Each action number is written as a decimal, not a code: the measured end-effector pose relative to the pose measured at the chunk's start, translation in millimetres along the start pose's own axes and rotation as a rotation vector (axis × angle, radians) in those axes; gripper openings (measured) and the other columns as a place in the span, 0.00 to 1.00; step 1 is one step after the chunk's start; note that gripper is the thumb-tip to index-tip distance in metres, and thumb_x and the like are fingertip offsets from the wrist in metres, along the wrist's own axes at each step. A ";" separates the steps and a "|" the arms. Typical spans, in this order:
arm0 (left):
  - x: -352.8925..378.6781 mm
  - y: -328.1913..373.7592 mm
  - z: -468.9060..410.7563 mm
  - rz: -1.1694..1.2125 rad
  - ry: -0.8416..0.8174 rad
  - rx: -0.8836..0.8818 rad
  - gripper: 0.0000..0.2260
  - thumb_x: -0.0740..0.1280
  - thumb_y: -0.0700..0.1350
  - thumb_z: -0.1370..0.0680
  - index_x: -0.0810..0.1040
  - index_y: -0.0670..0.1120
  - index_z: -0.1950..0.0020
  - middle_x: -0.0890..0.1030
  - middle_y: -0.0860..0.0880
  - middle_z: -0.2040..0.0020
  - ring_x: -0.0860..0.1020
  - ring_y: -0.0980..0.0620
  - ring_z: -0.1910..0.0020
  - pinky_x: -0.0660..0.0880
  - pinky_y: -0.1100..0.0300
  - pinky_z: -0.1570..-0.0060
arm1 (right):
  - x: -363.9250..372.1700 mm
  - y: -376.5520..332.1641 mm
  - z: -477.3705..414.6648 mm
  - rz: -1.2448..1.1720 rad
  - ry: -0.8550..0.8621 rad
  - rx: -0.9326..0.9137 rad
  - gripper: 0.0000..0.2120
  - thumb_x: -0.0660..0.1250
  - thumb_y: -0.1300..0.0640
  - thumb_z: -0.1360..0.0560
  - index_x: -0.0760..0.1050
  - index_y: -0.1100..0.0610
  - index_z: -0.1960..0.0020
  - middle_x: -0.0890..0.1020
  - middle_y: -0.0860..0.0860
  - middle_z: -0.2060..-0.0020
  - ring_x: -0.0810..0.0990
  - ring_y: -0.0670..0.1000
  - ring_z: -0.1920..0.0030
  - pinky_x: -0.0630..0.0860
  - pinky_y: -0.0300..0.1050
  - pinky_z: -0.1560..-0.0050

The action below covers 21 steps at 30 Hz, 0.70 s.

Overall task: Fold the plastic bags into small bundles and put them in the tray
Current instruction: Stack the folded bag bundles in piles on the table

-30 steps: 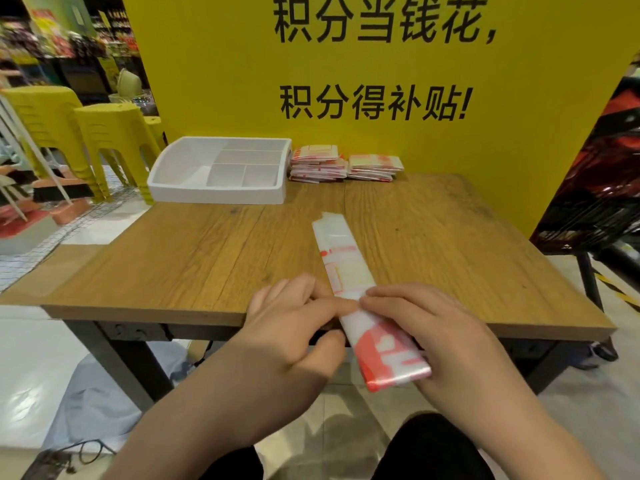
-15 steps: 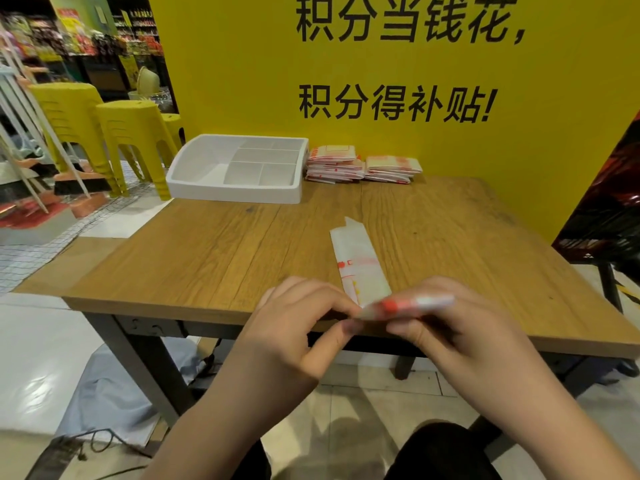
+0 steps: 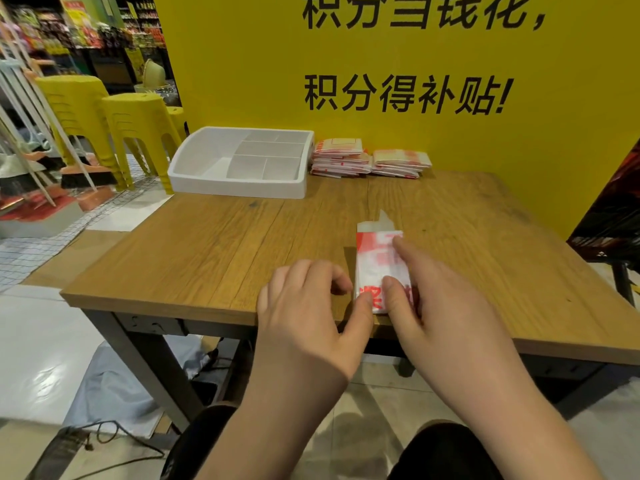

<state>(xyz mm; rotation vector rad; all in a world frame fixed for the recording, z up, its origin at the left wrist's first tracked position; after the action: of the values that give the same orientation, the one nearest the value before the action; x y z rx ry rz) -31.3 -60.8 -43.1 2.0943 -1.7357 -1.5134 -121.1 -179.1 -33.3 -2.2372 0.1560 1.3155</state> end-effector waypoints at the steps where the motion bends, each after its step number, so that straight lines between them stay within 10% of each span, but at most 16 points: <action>1: 1.4 1.5 -0.9 -0.012 -0.012 0.006 0.07 0.63 0.60 0.22 0.72 0.59 0.48 0.73 0.63 0.51 0.70 0.61 0.46 0.63 0.61 0.44 | 1.2 -0.5 0.4 0.058 0.010 0.010 0.25 0.54 0.43 0.19 0.62 0.47 0.23 0.75 0.43 0.49 0.73 0.43 0.53 0.65 0.39 0.60; 11: 3.7 10.6 -1.2 -0.047 -0.013 0.098 0.10 0.59 0.54 0.20 0.79 0.55 0.46 0.80 0.62 0.46 0.73 0.59 0.42 0.63 0.59 0.41 | 10.6 1.1 2.1 0.184 0.019 0.007 0.26 0.44 0.43 0.16 0.72 0.50 0.29 0.75 0.45 0.30 0.68 0.47 0.29 0.63 0.47 0.36; 21: 7.4 6.0 0.5 -0.104 -0.282 0.203 0.22 0.61 0.64 0.25 0.73 0.57 0.35 0.73 0.61 0.36 0.67 0.59 0.34 0.60 0.61 0.35 | -3.3 8.7 20.6 -0.140 -0.057 -0.240 0.18 0.58 0.49 0.21 0.76 0.42 0.33 0.72 0.39 0.43 0.71 0.44 0.37 0.68 0.39 0.39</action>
<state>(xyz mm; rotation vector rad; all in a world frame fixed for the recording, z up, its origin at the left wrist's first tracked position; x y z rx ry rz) -36.8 -68.5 -44.8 2.1835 -1.9761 -1.8106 -142.0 -176.8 -41.8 -2.3548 -0.1855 1.3813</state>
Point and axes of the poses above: each hand's wrist, its own z-axis away from the middle knuckle, its own x-axis out of the palm, y = z × x, the point moved 9 cm from there along -z, towards the middle knuckle
